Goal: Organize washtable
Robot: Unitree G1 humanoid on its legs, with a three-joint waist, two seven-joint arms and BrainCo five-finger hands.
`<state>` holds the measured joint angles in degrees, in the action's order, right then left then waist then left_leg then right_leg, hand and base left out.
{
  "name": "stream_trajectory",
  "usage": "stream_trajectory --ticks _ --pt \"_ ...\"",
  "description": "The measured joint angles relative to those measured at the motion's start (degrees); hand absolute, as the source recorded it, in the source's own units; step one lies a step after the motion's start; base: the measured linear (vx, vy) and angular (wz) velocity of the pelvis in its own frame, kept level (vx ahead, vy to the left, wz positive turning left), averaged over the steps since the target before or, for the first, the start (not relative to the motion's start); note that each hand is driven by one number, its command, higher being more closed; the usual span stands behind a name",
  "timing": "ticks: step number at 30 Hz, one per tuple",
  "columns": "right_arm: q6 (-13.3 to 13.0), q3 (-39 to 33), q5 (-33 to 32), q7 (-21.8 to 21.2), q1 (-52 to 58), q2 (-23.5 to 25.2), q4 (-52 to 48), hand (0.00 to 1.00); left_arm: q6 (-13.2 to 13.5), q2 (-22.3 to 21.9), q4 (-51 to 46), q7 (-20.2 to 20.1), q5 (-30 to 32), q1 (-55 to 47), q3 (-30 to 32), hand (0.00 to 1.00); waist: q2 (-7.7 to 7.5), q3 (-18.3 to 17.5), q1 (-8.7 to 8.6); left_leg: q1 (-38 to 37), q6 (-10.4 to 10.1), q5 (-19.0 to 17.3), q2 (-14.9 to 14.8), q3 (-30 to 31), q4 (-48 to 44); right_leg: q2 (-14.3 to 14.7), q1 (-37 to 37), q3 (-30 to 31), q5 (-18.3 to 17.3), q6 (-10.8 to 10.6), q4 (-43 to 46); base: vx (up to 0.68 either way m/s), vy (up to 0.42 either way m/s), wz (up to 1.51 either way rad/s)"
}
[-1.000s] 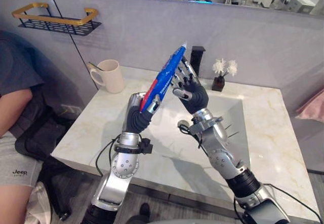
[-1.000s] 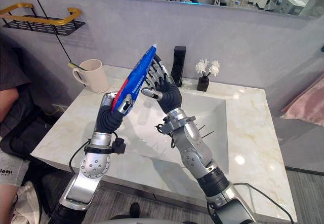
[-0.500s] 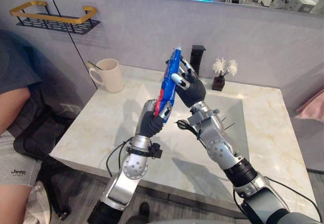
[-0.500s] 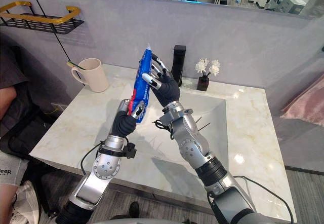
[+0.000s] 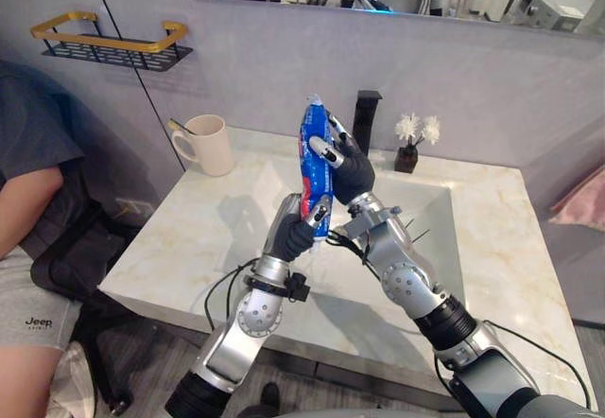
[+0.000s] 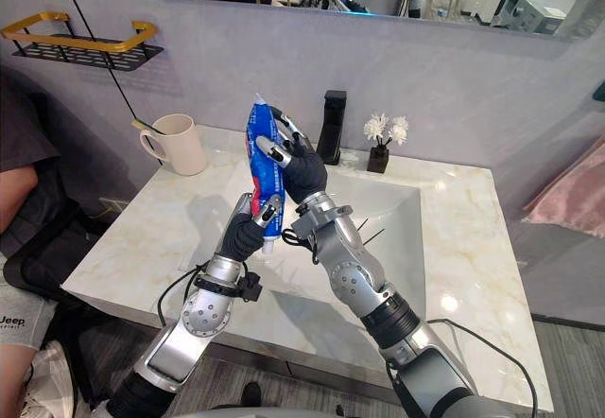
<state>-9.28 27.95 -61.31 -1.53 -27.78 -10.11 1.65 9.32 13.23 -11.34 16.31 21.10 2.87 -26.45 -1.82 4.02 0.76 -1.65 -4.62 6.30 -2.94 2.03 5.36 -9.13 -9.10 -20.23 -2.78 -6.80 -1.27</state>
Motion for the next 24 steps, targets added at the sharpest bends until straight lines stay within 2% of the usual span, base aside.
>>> stream_trajectory --ticks 3,14,22,23,24 --pt "0.8 0.0 0.0 0.0 0.1 0.1 0.2 0.0 -0.1 0.1 0.2 0.0 0.3 0.0 0.0 1.0 0.0 0.0 0.0 0.1 0.0 0.1 0.0 0.0 0.0 0.0 0.2 0.0 0.1 0.1 0.0 0.0 0.0 0.0" --pt "0.8 -1.1 0.6 -1.1 4.1 1.7 0.3 0.0 -1.0 1.6 0.7 -4.0 4.3 -0.1 -0.4 1.0 0.0 0.0 -0.06 0.2 0.1 0.2 0.0 0.0 0.0 0.0 0.2 0.0 0.2 0.1 0.0 0.0 0.0 0.0" --pt "1.8 -1.1 1.1 -1.5 5.9 1.8 2.6 0.0 -1.4 1.7 2.3 -5.5 4.5 0.0 -0.3 1.0 0.02 0.0 -0.18 0.2 0.1 0.3 0.0 0.0 0.0 0.0 0.2 0.0 0.2 0.1 0.0 0.0 0.0 0.0" --pt "2.3 -1.1 1.1 -1.5 6.2 1.6 2.9 1.0 -1.4 1.8 2.7 -6.0 4.5 0.0 -0.3 1.0 0.02 0.0 -0.17 0.2 0.1 0.3 0.0 0.0 0.0 0.0 0.2 0.0 0.2 0.1 0.0 0.0 0.0 0.0" --pt "2.5 -1.1 1.1 -1.6 6.3 1.6 3.0 1.0 -1.4 2.0 2.7 -6.3 4.6 0.0 -0.2 1.0 0.02 0.0 -0.17 0.2 0.1 0.3 0.0 0.0 0.0 0.0 0.2 0.0 0.2 0.1 0.0 0.0 0.0 0.0"
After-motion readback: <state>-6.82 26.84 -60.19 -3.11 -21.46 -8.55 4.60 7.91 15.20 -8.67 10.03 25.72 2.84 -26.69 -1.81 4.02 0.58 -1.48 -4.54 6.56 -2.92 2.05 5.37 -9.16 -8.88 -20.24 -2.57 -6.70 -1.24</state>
